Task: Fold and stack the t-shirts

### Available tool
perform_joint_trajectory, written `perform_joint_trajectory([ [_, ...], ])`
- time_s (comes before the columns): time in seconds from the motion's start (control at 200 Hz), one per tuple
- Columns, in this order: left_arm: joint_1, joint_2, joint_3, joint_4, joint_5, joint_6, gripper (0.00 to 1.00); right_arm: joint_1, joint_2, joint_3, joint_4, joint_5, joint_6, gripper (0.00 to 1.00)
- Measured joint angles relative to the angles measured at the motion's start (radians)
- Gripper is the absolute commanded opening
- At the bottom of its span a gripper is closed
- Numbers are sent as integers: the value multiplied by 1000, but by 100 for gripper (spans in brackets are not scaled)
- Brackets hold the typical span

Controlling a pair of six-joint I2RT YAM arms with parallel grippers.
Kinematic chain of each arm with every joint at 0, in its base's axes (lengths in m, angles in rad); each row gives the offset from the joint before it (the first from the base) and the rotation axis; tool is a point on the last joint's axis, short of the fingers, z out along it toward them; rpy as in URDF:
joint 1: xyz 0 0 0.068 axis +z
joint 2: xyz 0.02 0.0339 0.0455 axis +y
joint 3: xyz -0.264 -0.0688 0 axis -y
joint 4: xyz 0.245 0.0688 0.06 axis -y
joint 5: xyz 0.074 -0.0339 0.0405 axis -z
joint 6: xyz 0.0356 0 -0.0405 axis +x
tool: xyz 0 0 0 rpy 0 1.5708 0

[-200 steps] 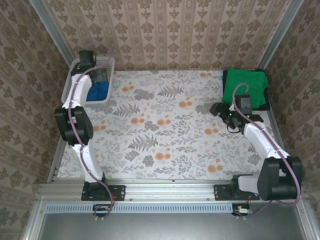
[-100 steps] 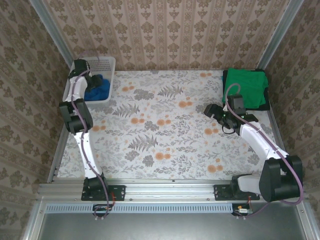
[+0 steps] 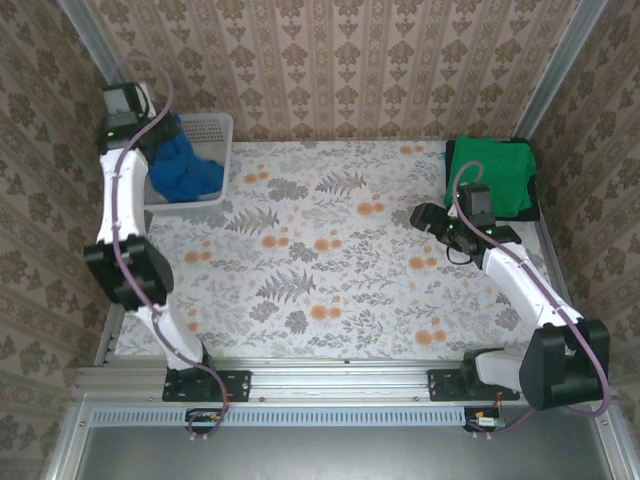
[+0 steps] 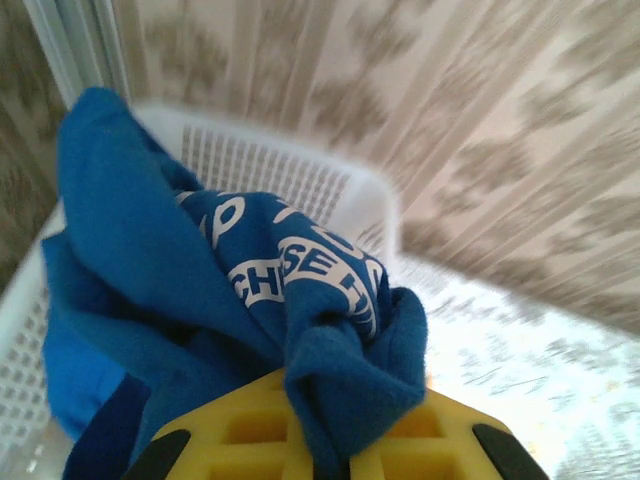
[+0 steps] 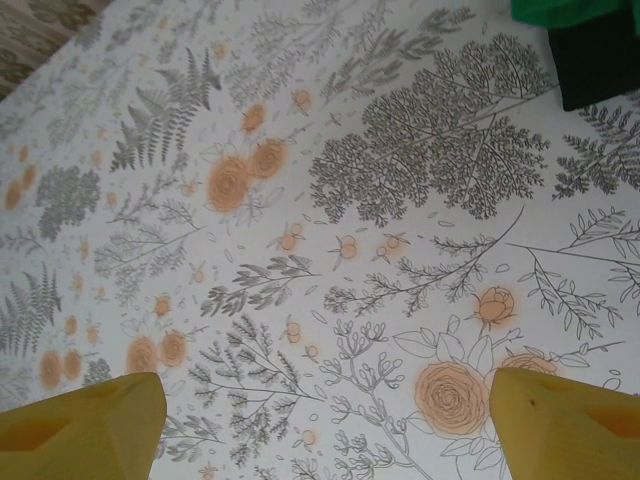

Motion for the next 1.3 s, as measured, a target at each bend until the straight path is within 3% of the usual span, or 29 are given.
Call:
perform_joint_trajectory([
  [0.155,-117,-221,-12,52,-5,6,0,2,-17,3,0,-8,0,85],
  [0.425,-528,-441,-123,143,-55,86,0,2,-49,41,-28,-53,-1,85],
  [0.59,-718,-495,-241,202,-69,116,0,8,-138,41,-38,-79,0,85],
  [0.735,-780,-496,-374,278,-69,117,0,17,-199,11,-34,-98,2,85],
  [0.89,-737,-433,-529,337,-76,90,0,25,-206,-43,-34,-107,4,85],
  [0.93,-716,-397,-550,342,-76,78,12,26,-203,-53,-34,-107,3,85],
  [0.965,-698,-359,-567,345,-76,70,29,27,-199,-57,-34,-106,3,86],
  [1.035,-677,-289,-600,350,-84,54,45,28,-187,-67,-28,-106,3,87],
  [1.3,-676,-112,-674,351,-71,24,83,42,-130,-155,38,-105,3,88],
])
